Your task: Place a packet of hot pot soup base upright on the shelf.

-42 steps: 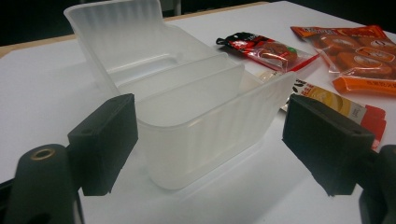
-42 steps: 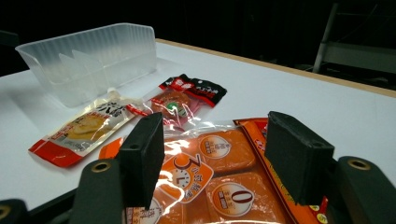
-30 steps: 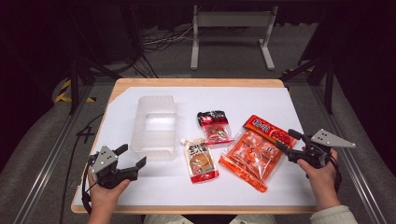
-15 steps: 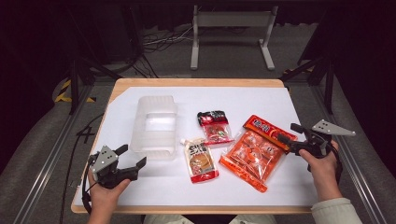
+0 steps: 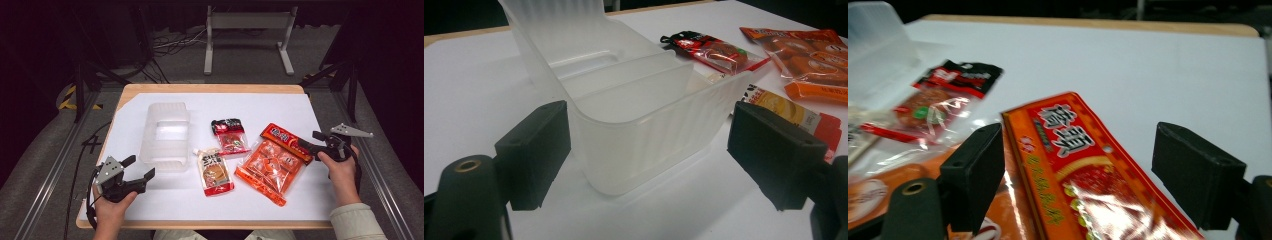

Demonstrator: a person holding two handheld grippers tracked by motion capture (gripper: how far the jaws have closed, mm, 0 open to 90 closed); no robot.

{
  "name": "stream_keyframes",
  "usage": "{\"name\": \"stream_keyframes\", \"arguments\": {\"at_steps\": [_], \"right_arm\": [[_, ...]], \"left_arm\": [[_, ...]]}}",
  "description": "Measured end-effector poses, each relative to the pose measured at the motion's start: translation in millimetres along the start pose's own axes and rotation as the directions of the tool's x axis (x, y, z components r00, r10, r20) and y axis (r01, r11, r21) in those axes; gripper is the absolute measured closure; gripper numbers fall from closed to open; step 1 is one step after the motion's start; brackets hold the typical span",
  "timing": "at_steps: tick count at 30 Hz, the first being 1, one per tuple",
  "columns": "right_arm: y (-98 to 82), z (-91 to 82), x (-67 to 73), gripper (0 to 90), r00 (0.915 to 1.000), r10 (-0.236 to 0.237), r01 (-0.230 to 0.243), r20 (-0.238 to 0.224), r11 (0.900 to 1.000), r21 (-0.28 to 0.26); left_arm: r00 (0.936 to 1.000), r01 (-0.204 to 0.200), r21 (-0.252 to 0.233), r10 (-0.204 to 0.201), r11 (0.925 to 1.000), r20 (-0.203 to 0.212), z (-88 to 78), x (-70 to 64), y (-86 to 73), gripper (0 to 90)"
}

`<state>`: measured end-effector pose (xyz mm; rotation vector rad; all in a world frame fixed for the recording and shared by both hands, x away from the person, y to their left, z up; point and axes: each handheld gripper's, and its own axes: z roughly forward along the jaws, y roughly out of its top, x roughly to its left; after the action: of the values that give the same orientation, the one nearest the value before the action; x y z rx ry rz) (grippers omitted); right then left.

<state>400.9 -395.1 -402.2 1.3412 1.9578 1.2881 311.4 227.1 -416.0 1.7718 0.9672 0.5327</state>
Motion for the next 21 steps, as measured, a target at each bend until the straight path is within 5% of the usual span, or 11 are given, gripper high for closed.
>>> {"name": "stream_keyframes", "arguments": {"at_steps": [5,8,21], "right_arm": [[-7.4,6.0,-10.9,21.8,0.9984,0.035,-0.037,0.045,0.998,0.046],[-11.4,8.5,-15.3,21.1,0.9976,0.061,-0.064,0.032,0.996,0.070],[-21.2,16.7,-24.8,18.5,0.9914,0.091,-0.103,0.093,0.986,0.132]], "left_arm": [[0.9999,-0.013,0.004,0.013,0.9999,-0.001,0.9,-1.4,0.1,18.1],[1.0000,-0.004,0.008,0.004,1.0000,0.004,1.2,-0.7,-0.1,18.1],[0.9999,-0.012,0.013,0.012,0.9998,0.005,3.0,-1.2,-0.3,18.1]]}}
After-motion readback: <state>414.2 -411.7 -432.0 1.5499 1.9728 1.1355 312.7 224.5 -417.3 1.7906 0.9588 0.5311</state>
